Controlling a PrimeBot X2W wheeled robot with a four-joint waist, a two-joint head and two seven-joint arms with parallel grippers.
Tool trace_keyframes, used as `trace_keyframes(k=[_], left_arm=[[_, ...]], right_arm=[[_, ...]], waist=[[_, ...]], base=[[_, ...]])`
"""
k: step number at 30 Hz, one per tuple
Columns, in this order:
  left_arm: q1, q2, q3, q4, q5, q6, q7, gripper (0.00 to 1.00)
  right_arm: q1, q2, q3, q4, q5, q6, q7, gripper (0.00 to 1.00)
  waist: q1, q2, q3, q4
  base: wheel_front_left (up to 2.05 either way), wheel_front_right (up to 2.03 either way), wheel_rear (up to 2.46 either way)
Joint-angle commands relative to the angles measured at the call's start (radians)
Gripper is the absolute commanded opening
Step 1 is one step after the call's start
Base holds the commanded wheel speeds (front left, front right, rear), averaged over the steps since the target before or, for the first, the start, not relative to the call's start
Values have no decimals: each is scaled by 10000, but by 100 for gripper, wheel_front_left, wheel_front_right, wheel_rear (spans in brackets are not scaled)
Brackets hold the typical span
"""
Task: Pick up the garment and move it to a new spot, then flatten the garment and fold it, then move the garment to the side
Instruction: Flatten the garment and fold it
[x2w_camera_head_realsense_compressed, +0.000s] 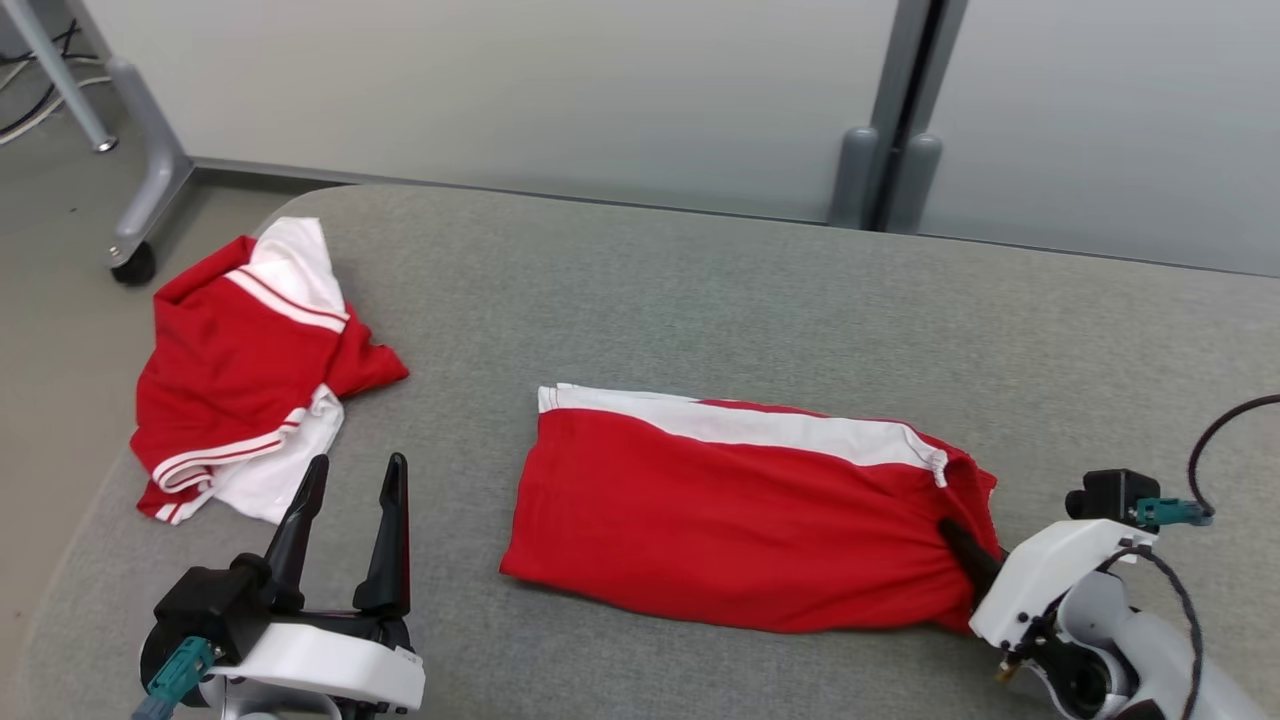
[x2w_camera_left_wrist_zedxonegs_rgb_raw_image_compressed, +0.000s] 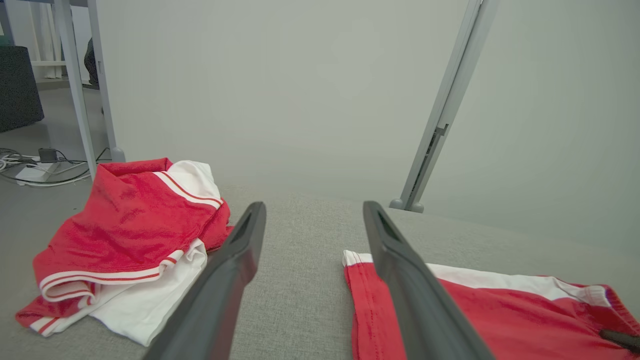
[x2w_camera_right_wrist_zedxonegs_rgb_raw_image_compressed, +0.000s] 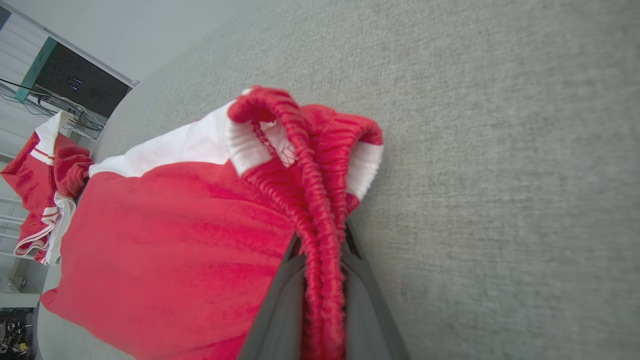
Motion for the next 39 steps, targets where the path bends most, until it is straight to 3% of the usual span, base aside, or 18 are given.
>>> trace_keyframes(k=[1, 4, 13, 17, 24, 31, 39], left_arm=[[81, -2, 47, -20, 66, -58, 1, 100], [122, -16, 65, -56, 79, -58, 1, 100], [256, -161, 228, -140, 184, -142, 1, 100], [285, -257, 244, -45, 217, -189, 1, 100], [233, -382, 178, 203, 255, -328, 1, 100], [194, -391, 156, 471, 228, -410, 1, 100], [72, -426, 18, 738, 189, -487, 10, 100]], right_arm=[[138, -394, 20, -240, 217, 2, 230, 0], [204, -768, 63, -560, 399, 2, 533, 0], [568, -2769, -513, -1871, 938, 2, 1611, 0], [698, -3078, -829, -2187, 869, 4, 1795, 0], [1012, -2554, -1138, -3063, 1160, 4, 2185, 0], [1072, -1617, -1445, -3898, 1831, 4, 2533, 0], [740, -471, -1352, -3484, 2077, 4, 2709, 0]], waist=[[0, 0, -126, -307], [0, 0, -182, -545], [0, 0, -369, -1439], [0, 0, -416, -1644], [0, 0, -551, -1652], [0, 0, -634, -1260], [0, 0, -609, -600]], base=[[0, 0, 0], [0, 0, 0], [0, 0, 0], [0, 0, 0], [0, 0, 0], [0, 0, 0], [0, 0, 0]])
